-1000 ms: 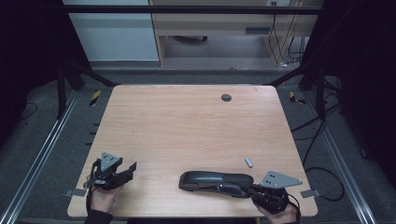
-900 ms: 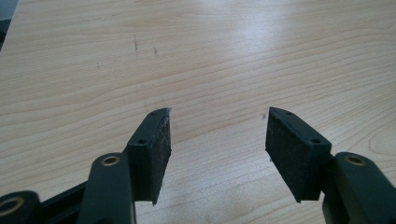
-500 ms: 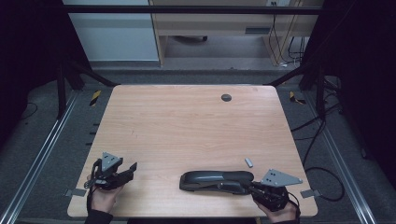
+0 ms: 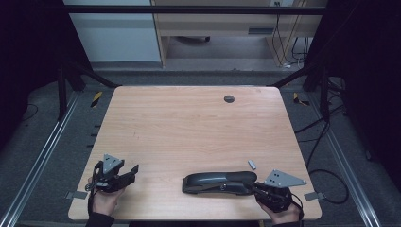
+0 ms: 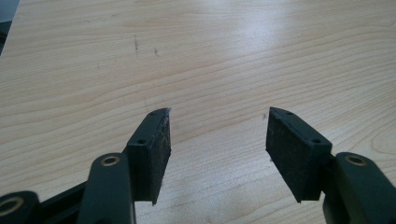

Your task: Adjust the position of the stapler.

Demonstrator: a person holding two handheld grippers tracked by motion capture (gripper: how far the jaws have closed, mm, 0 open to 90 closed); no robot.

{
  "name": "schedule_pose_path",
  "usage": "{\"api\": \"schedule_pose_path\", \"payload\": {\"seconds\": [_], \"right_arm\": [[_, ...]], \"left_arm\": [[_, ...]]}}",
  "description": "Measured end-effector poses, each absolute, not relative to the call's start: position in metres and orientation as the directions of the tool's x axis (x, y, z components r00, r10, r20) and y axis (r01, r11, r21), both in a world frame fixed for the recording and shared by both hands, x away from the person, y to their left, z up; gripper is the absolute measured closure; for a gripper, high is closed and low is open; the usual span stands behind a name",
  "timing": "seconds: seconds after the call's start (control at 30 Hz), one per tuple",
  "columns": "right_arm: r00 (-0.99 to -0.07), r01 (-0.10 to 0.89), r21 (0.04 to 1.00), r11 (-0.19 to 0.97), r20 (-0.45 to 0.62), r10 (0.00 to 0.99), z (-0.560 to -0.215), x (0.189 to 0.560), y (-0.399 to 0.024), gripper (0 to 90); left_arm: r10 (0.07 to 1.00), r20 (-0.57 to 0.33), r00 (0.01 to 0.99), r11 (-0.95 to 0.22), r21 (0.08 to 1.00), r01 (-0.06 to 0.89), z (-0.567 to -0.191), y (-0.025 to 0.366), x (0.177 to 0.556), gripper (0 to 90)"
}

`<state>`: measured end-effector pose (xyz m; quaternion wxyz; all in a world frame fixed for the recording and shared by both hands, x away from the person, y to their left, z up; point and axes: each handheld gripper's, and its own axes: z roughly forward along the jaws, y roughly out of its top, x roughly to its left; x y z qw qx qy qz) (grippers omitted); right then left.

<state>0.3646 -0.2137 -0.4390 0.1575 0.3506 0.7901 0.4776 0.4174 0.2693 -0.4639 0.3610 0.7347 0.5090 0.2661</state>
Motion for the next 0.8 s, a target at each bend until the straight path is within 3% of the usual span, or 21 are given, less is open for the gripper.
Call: {"api": "schedule_pose_path", "payload": {"seconds": [0.3, 0.8], "right_arm": [[-0.672, 0.361, 0.910, 0.205, 0.101, 0.734, -0.426, 0.362, -0.228, 85.4], [-0.506, 0.367, 0.924, 0.103, 0.106, 0.856, -0.430, 0.371, -0.260, 56.9]], "left_arm": [[0.938, 0.024, 0.346, -0.224, 0.804, 0.551, -0.462, 0.269, 0.417, 38.8], [0.929, 0.035, 0.368, -0.239, 0.816, 0.526, -0.458, 0.264, 0.414, 36.1]]}}
